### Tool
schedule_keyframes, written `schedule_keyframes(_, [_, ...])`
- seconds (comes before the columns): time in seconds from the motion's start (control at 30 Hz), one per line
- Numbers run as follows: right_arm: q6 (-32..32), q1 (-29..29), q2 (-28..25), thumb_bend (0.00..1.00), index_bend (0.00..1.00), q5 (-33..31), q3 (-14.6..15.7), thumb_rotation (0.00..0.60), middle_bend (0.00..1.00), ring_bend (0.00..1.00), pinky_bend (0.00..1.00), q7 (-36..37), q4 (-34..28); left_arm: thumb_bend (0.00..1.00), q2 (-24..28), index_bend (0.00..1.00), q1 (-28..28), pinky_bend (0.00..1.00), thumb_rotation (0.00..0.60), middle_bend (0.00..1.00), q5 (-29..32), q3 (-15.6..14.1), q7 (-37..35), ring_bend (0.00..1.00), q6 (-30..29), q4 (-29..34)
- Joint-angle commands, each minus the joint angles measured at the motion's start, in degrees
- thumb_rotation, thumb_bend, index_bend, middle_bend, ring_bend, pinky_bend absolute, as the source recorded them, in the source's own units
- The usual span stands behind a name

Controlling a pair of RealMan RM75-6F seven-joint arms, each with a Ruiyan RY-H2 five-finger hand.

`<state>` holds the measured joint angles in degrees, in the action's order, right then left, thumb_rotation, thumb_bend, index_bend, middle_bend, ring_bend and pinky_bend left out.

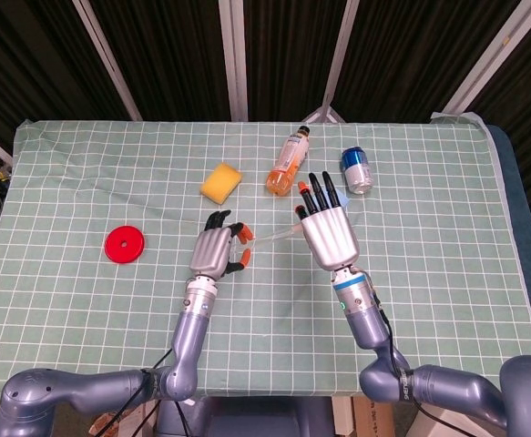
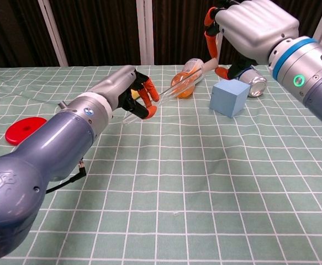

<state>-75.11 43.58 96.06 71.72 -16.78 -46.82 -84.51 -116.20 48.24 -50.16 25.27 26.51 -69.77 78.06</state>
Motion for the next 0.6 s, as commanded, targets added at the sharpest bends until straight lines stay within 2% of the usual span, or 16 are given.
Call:
schedule_keyframes(0.03, [-0.08,0.00,-0.05,0.42,0.61,0.11,0.03,0.600,0.20,0.00,0.00,-0.01,-0.11,0.67,-0.04,0.49,0.01,0.00,0.600,0.50,0.05,0.05,0.05,0.09,-0.07,0.07])
schedule_keyframes(0.6, [-0.74,-0.32,-0.83,0.42,0.61,0.00,-0.02,0.600,0.20,0.00,0.00,-0.67,-1.59,0.67,0.16,0.49,-0.39,0.00,0.600,0.49,-0.49,-0.24,0.37,0.09,-1.00,1.17])
